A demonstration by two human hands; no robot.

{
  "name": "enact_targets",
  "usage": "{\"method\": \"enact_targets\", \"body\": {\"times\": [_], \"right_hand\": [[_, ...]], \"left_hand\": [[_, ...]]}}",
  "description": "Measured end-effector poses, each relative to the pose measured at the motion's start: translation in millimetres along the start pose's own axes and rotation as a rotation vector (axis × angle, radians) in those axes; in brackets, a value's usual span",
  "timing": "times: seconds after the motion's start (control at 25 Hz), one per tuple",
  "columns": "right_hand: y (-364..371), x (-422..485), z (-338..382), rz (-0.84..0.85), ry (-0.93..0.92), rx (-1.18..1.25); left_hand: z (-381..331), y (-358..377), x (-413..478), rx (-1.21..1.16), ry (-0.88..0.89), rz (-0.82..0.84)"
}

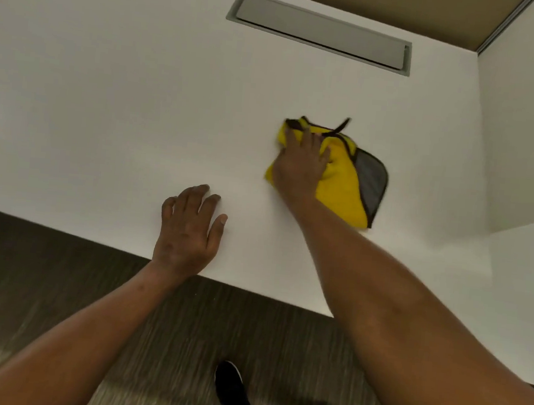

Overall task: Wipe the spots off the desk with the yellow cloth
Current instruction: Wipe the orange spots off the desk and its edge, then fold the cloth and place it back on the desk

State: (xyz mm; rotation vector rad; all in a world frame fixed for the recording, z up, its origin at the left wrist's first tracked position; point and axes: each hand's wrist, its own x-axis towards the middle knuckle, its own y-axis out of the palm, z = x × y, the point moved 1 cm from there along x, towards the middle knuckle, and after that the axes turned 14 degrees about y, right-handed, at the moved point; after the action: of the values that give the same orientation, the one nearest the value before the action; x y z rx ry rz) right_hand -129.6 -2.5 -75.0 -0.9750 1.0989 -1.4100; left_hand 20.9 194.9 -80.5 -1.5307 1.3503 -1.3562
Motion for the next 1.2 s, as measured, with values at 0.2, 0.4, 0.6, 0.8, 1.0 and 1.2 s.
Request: {"method": "enact_targets", "body": {"times": [0.2,0.4,0.6,0.8,1.0,1.2], "right_hand": [[-1,-108,0,0.147,-0.452,0.009],[-27,-159,-122,0.233,-0.739,-0.052],[-79,-131,-278,0.124,-0.254,-0.014],[-103,-159,-331,0.062,0.106,0.024],[-122,-229,-327,0.12,0.162,0.342],[-164,-268,-339,0.487,0.439,0.984]], "left_hand": [[1,0,-5,-0.021,-0.026,-0.138],[-10,-10,-6,-0.004,-0.067,-0.088],[-67,-12,-37,-0.064,-0.059,-0.049],[-183,-9,-88,-0.19,0.055,-0.051],[-315,3,-100,-0.754,-0.102,0.344],[-384,-14,-77,-1.307,-0.448,0.458]]}}
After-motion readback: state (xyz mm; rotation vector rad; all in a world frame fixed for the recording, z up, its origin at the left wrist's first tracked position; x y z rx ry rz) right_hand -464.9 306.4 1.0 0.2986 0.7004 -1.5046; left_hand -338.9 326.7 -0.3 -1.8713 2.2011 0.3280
